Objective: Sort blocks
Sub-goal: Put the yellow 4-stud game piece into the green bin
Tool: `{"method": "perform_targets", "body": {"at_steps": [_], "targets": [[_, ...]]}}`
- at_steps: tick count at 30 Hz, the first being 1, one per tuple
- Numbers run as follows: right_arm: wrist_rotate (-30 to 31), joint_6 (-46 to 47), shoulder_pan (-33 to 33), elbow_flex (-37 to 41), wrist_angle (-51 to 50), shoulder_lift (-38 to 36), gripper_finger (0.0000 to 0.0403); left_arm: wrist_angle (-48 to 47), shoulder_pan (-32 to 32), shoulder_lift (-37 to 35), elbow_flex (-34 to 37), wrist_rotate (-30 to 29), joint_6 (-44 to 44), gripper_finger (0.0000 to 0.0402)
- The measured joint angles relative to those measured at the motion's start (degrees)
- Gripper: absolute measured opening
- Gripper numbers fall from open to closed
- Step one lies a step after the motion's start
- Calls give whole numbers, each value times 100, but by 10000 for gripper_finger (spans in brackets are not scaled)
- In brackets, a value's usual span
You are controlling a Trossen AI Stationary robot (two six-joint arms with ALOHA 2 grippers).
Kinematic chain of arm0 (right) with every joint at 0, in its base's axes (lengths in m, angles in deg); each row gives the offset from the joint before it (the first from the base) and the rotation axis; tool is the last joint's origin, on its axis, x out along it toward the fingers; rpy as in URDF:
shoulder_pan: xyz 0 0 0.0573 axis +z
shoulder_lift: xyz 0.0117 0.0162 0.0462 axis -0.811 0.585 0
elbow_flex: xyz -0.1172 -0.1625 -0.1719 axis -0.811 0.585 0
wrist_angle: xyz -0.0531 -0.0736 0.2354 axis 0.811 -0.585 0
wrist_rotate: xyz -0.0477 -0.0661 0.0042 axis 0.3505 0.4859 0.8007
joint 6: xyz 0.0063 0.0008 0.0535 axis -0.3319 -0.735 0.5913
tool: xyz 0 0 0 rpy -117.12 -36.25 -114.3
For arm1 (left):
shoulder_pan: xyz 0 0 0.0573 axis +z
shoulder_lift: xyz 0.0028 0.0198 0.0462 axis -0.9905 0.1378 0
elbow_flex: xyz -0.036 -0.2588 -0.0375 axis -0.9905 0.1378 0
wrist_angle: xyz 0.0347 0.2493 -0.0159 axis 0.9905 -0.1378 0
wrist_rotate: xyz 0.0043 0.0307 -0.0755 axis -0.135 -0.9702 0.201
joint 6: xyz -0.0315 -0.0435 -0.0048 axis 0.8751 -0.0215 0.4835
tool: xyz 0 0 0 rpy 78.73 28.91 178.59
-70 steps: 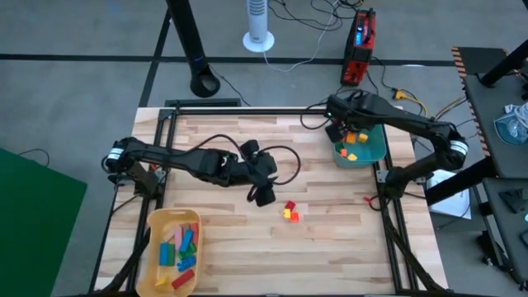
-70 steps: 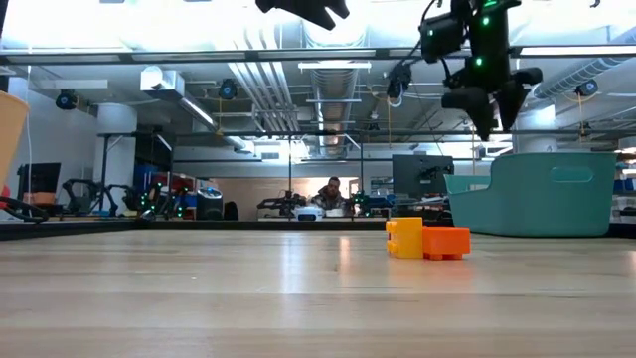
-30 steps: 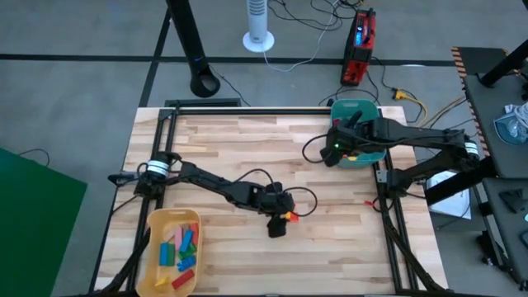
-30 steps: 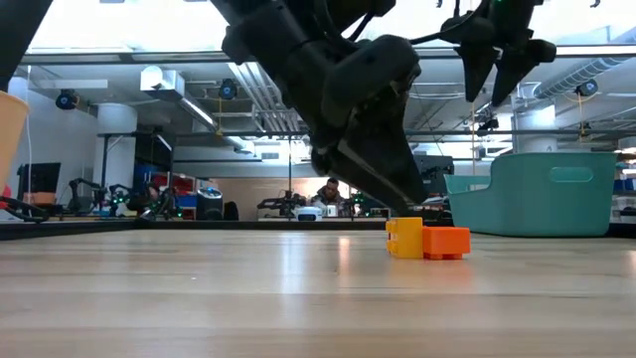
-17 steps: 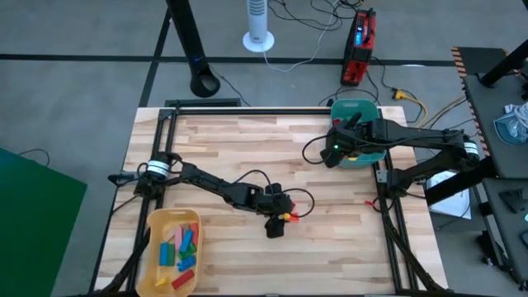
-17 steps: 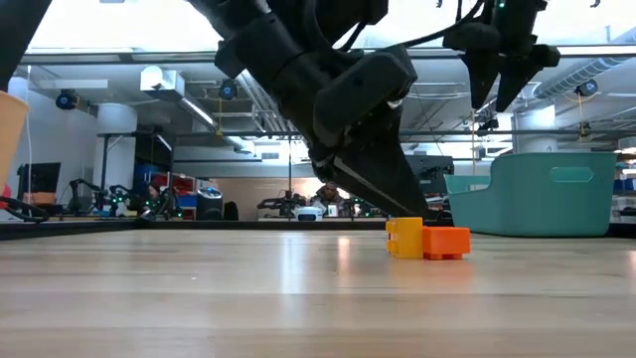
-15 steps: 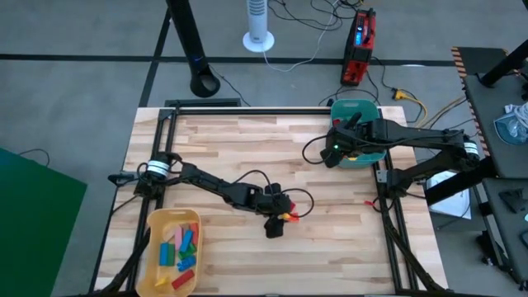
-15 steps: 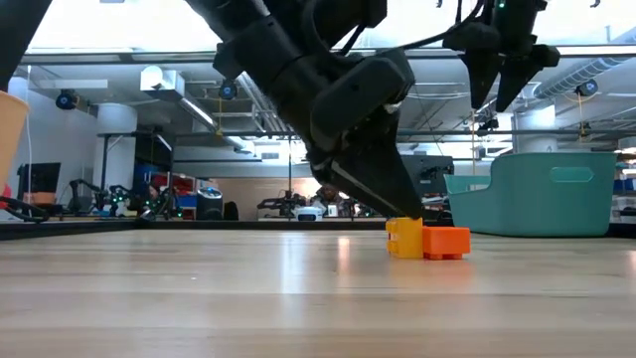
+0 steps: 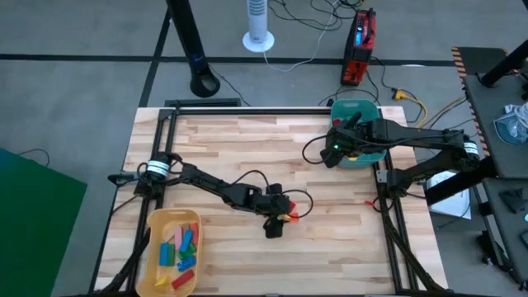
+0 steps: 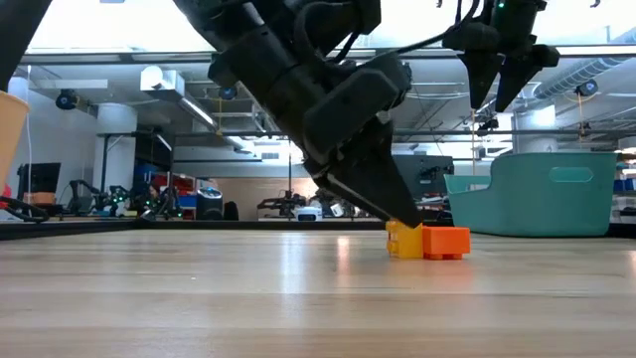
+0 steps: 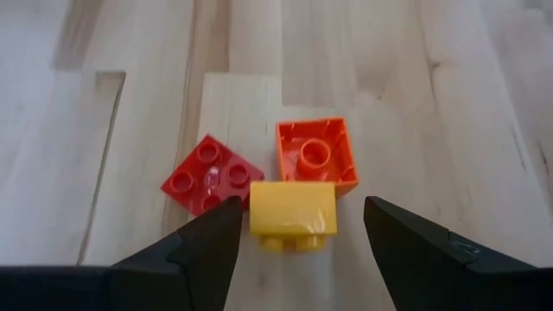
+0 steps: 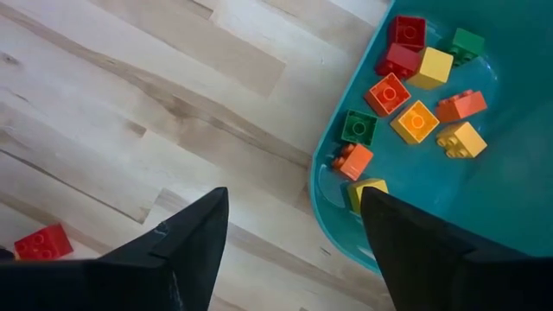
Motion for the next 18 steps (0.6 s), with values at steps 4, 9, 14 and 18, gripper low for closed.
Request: {"method": "perform_targets", "body": {"at_steps": [4,9,14,18], "targets": [[0,0,0,0,4,-1,247,43,0,0,33,-2,-108,231],[0,2,0,0,9,-2,251,147,0,0,111,-2,-112,231],[0,64,0,0,13,-2,258,257,2,0,130,-4,-114,230],[0,88,0,0,17,-2,256,420,9,53,142,-8,-153,230]]}}
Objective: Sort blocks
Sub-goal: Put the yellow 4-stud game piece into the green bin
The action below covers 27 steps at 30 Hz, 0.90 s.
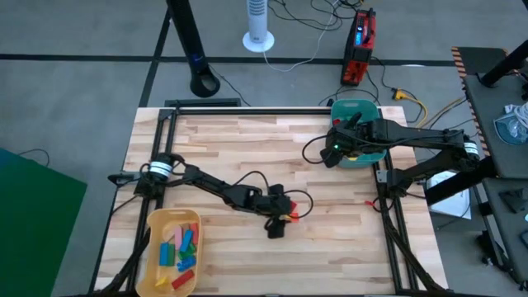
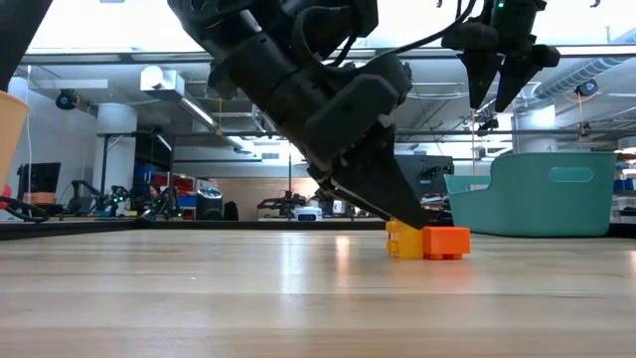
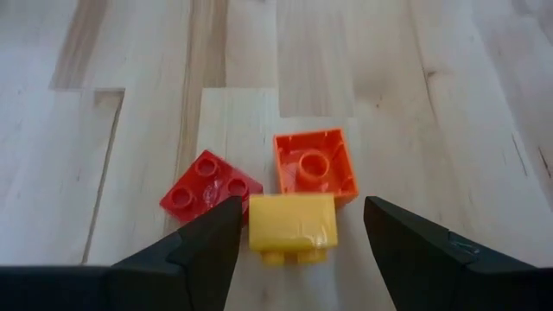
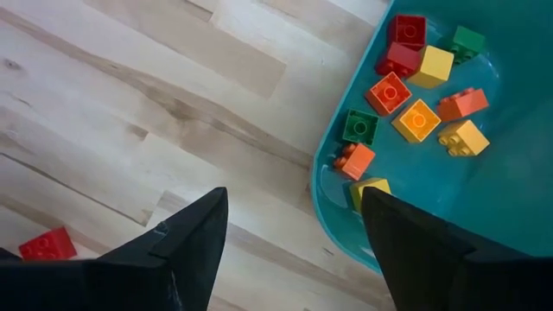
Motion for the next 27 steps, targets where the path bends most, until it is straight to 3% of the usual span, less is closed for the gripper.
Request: {"method": "perform_targets", "body": {"at_steps": [9,21,27], "targets": [[-92,21,-2,0,-1,0,242,68,20,155,-131,-109,108,225],[-109,-28,-2,0,1,0,258,-83,26,155,-138,-145,450,138],[-131,-59,-2,0,9,0,249,-236,25,151,-132,-127,657,165]]}}
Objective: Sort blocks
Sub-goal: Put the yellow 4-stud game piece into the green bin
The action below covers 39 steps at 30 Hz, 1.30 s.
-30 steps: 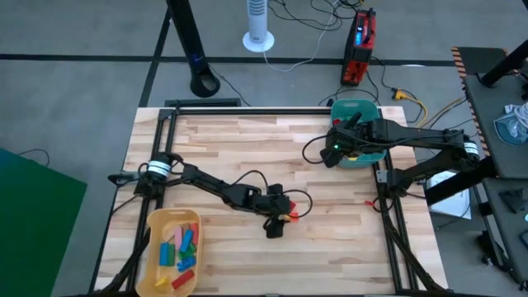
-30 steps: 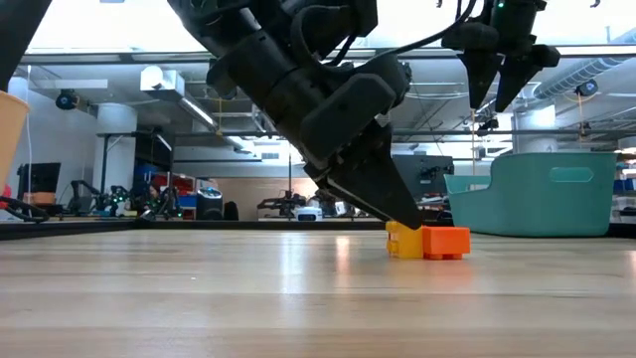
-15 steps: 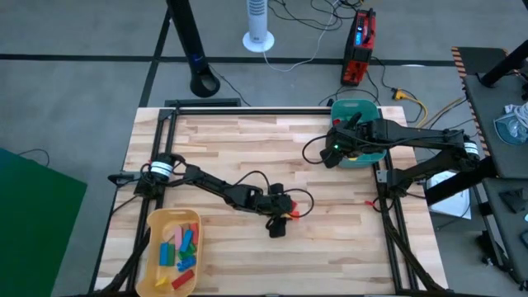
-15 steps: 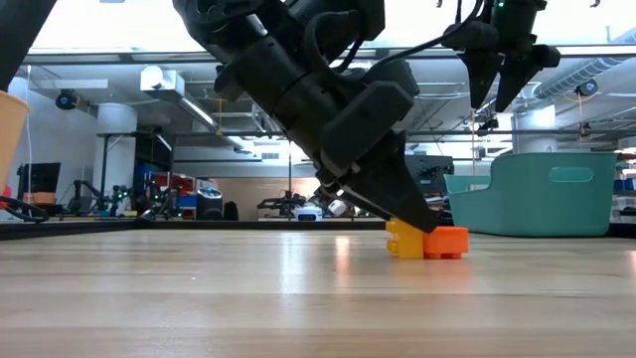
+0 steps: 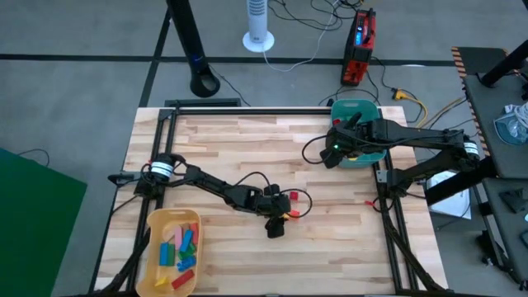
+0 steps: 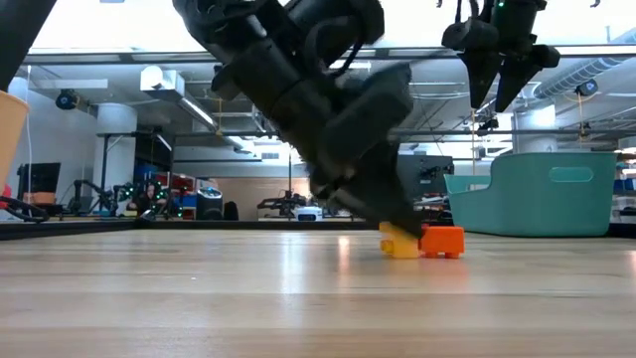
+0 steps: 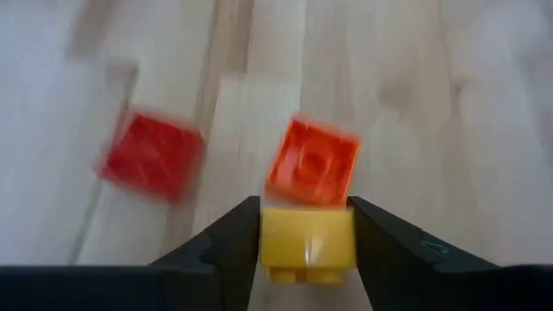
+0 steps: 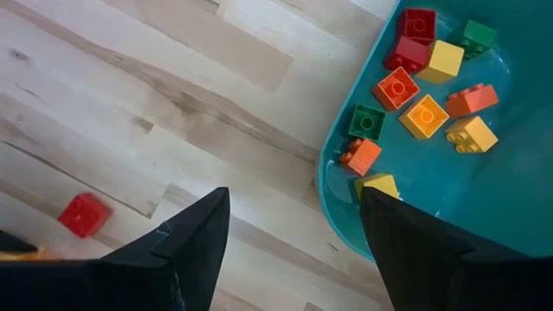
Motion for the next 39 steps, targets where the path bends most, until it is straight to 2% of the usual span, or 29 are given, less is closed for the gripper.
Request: {"method": "perform_targets", "body": {"at_steps": [6,12,16,23,29,34,37,39], "targets": [[-9,-32,0,0,5,0,246,-107,-8,-22,12,17,6,209],[-13,-41,0,0,26,0,258,-97,-8,-20,9,82,-46,215],[-13,-49,0,0,53,0,260,-45,-8,-20,9,183,-127,199],[-13,-49,0,0,79,0,246,-35,-6,-22,9,181,-142,129],[-55,-155,35,0,153,-2,243,-422,1,-201,7,159,-165,126],[-1023,-171,138,6,701,-51,251,-1050,52,-918,7,-412,-593,130],[-1575,-134,315,36,1398,-120,256,-1256,144,-1514,13,-760,-746,130],[-1724,-110,459,71,1954,-201,258,-1292,189,-1982,62,-994,-763,130]]}}
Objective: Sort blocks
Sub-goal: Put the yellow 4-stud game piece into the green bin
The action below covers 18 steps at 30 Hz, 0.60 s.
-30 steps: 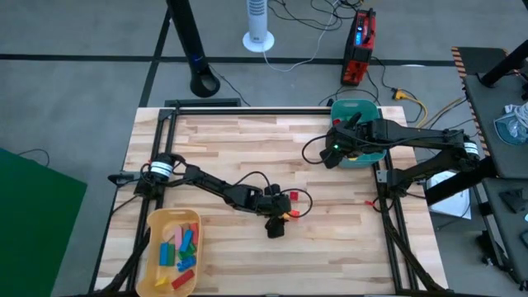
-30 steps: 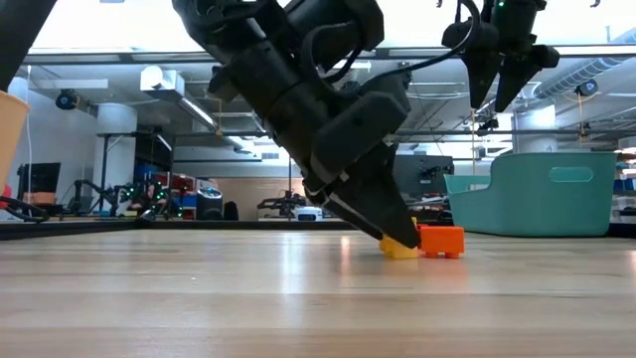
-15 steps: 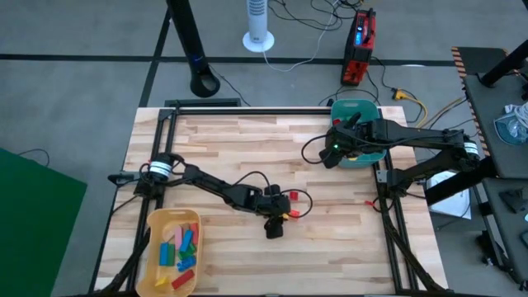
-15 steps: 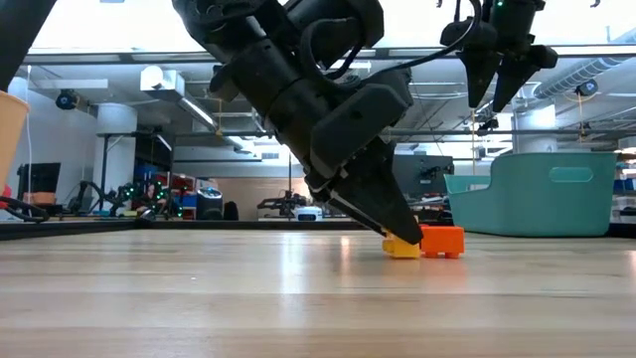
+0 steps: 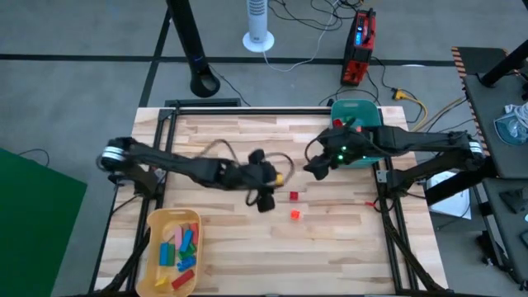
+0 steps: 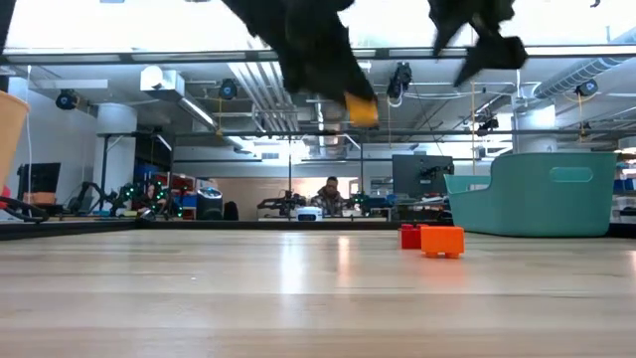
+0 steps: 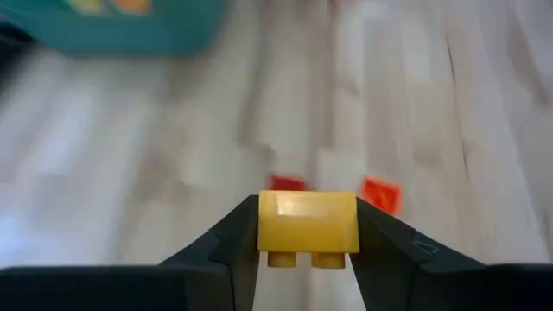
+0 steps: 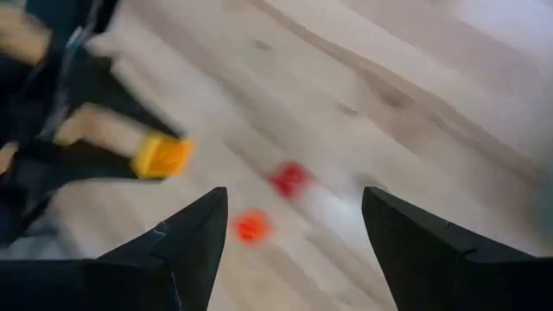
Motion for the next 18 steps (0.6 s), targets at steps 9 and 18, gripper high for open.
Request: {"method": "perform_targets", "body": {"at_steps": [9,18], "targets": [[-1116,360,285,682,4034,-145,254,1020,24,-1580,30,216,-228,131],[-1605,1115,317,1396,7412,-135,273,2058,-29,-2163,32,834,-813,132]]}}
